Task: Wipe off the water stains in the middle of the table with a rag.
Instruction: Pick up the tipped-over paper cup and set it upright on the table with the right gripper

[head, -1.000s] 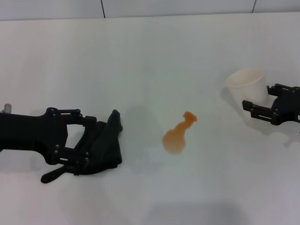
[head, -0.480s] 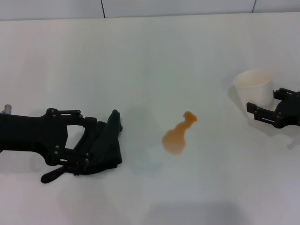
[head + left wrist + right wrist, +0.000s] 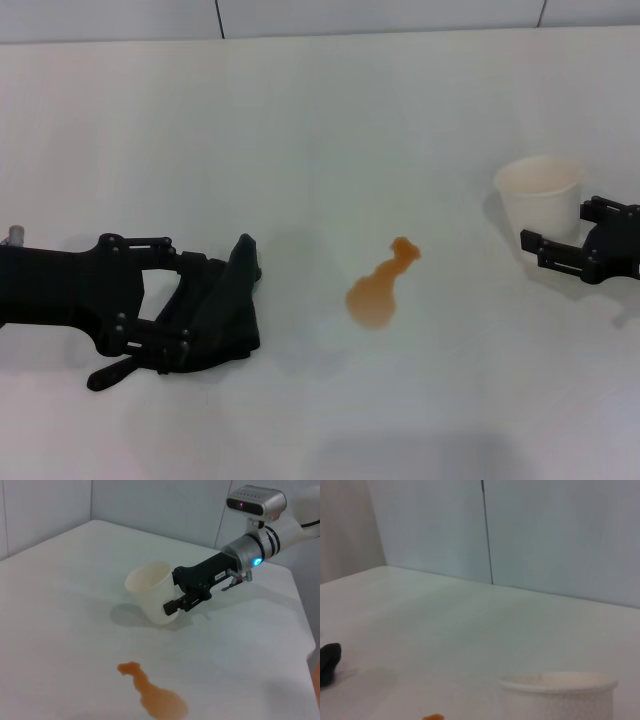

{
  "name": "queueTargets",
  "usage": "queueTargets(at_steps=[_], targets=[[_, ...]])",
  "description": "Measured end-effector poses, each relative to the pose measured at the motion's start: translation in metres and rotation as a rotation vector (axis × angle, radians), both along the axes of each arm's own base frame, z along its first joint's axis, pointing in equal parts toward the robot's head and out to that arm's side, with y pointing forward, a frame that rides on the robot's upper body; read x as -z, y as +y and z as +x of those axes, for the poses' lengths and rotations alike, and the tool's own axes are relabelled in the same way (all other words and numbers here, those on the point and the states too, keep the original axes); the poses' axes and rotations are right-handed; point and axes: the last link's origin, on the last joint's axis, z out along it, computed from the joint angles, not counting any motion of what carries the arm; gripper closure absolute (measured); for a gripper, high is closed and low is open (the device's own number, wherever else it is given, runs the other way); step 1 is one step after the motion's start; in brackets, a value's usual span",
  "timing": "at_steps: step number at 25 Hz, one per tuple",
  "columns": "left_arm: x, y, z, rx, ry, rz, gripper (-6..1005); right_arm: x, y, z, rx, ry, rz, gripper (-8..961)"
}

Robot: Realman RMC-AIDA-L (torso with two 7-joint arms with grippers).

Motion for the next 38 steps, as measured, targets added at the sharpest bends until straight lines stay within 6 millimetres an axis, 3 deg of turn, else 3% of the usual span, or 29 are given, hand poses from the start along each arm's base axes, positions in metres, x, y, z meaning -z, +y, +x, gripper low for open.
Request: queueTargets(at_steps=[7, 18, 31, 38], targets=[[0.0, 0.0, 0.0, 0.002, 0.0, -0.001, 138, 0.0, -0.002, 0.001, 0.009, 0.008, -0.005, 196], [0.0, -0.002, 0.001, 0.0, -0.005, -0.011, 138, -0.002, -0.008, 0.005, 0.017, 0.003, -0.007, 196], [0.0, -0.002, 0.001, -0.005, -0.005, -0.013, 138, -0.006, -0.012, 0.007, 0.028, 0.042, -0.017, 75], [0.001, -0.002, 0.001, -0.005, -0.005, -0.015, 138, -0.006, -0.017, 0.012, 0.046, 0.031, -0.02, 81]])
